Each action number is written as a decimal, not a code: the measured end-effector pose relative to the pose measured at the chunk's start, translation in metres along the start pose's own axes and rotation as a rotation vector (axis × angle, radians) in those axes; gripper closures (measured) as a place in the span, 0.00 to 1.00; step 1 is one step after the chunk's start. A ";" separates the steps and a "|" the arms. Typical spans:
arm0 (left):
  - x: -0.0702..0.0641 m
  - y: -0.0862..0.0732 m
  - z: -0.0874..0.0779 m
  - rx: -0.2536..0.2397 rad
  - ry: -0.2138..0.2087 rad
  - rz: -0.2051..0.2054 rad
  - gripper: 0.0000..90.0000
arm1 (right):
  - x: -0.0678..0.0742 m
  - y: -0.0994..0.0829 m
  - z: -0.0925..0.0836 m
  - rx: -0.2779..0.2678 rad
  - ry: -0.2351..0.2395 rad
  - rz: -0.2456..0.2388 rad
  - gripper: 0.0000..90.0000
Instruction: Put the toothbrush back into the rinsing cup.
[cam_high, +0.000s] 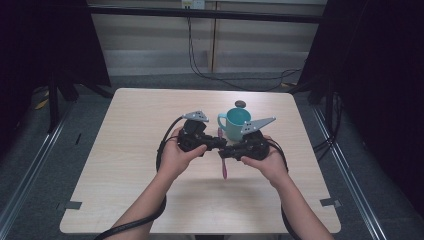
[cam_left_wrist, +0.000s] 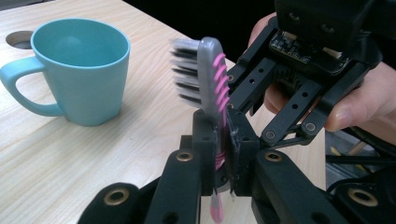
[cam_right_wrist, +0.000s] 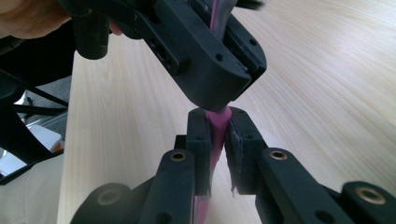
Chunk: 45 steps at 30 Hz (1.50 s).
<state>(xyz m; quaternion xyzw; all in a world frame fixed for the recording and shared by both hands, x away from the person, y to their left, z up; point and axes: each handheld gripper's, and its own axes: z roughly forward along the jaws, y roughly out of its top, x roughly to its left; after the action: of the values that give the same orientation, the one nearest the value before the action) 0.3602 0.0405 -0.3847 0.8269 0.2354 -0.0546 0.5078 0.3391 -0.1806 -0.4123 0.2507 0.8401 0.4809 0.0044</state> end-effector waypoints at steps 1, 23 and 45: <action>0.000 0.000 0.000 -0.001 -0.001 -0.002 0.93 | 0.000 0.000 0.000 -0.003 0.005 0.003 0.88; 0.002 -0.005 0.000 -0.015 0.037 0.018 0.44 | -0.004 -0.002 -0.005 0.013 -0.049 -0.016 0.91; 0.016 -0.029 -0.019 0.101 0.146 0.016 0.29 | -0.020 -0.007 -0.031 -0.030 -0.127 0.029 0.91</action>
<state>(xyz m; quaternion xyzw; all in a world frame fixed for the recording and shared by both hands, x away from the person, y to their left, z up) 0.3581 0.0734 -0.4046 0.8552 0.2622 -0.0020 0.4472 0.3458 -0.2170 -0.4058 0.2928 0.8273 0.4763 0.0548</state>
